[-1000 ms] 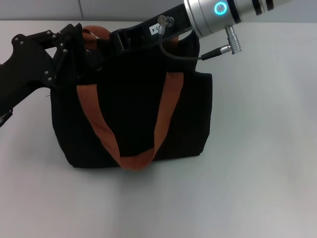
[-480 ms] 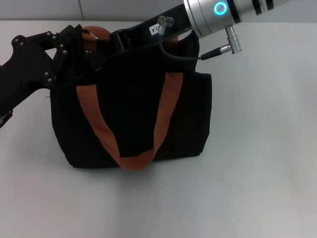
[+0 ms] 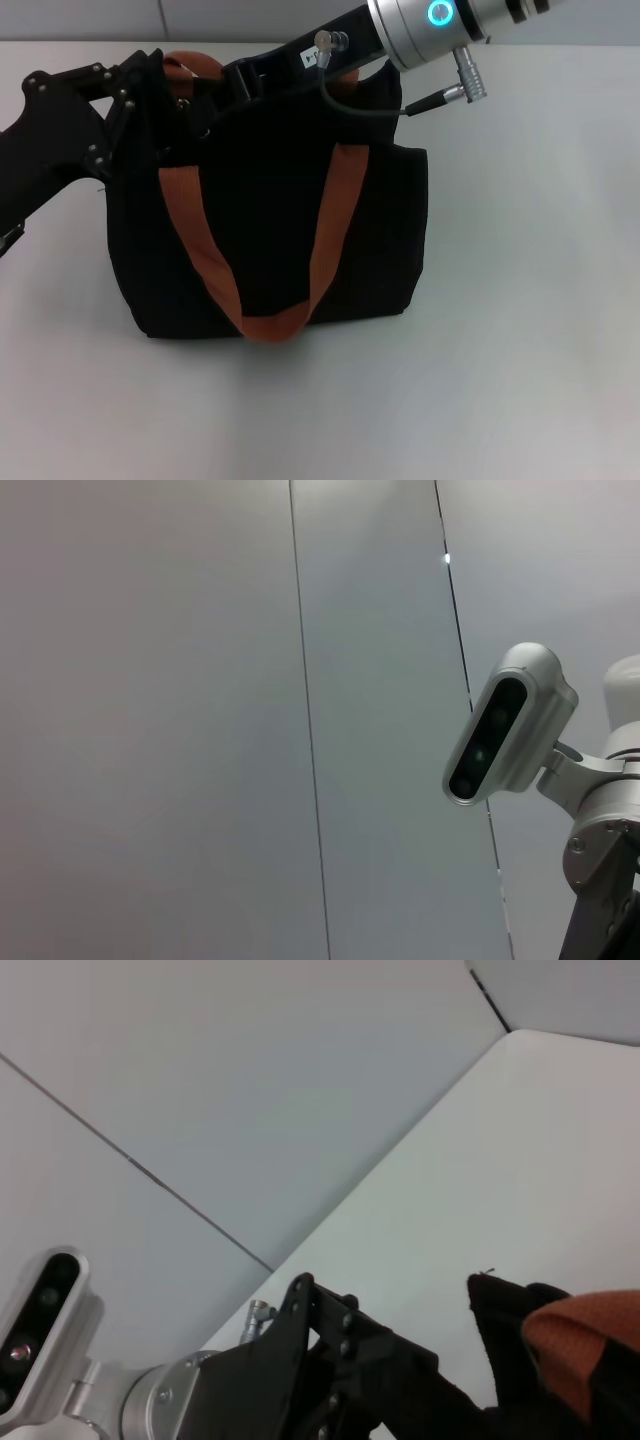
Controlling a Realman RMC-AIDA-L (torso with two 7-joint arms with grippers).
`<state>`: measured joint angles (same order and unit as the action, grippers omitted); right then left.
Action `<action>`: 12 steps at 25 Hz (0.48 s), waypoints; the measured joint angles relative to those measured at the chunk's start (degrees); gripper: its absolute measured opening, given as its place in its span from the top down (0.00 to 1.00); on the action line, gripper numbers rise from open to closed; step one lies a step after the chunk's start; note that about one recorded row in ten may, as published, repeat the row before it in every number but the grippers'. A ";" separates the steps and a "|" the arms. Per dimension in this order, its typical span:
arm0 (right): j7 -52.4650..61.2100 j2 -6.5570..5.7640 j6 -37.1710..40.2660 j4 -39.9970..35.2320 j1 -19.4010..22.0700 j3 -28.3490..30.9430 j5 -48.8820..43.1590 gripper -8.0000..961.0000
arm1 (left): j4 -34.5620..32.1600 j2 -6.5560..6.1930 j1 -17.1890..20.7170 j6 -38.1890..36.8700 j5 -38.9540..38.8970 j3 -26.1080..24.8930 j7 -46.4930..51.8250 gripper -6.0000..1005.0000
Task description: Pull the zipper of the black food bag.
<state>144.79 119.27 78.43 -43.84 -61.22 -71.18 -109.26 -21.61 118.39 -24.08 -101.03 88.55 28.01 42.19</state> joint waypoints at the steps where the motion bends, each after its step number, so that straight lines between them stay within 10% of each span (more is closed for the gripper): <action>1: 0.00 0.00 0.00 0.00 0.00 0.00 0.00 0.99 | 0.00 0.00 0.00 0.00 0.00 0.00 0.00 0.83; 12: 6.01 0.22 -0.23 -8.46 4.75 -3.66 -2.81 0.99 | -0.01 -0.08 0.46 0.07 0.03 -0.11 0.00 0.82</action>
<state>150.80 119.49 78.20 -52.31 -56.48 -74.84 -112.07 -21.62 118.31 -23.62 -100.95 88.58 27.90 42.19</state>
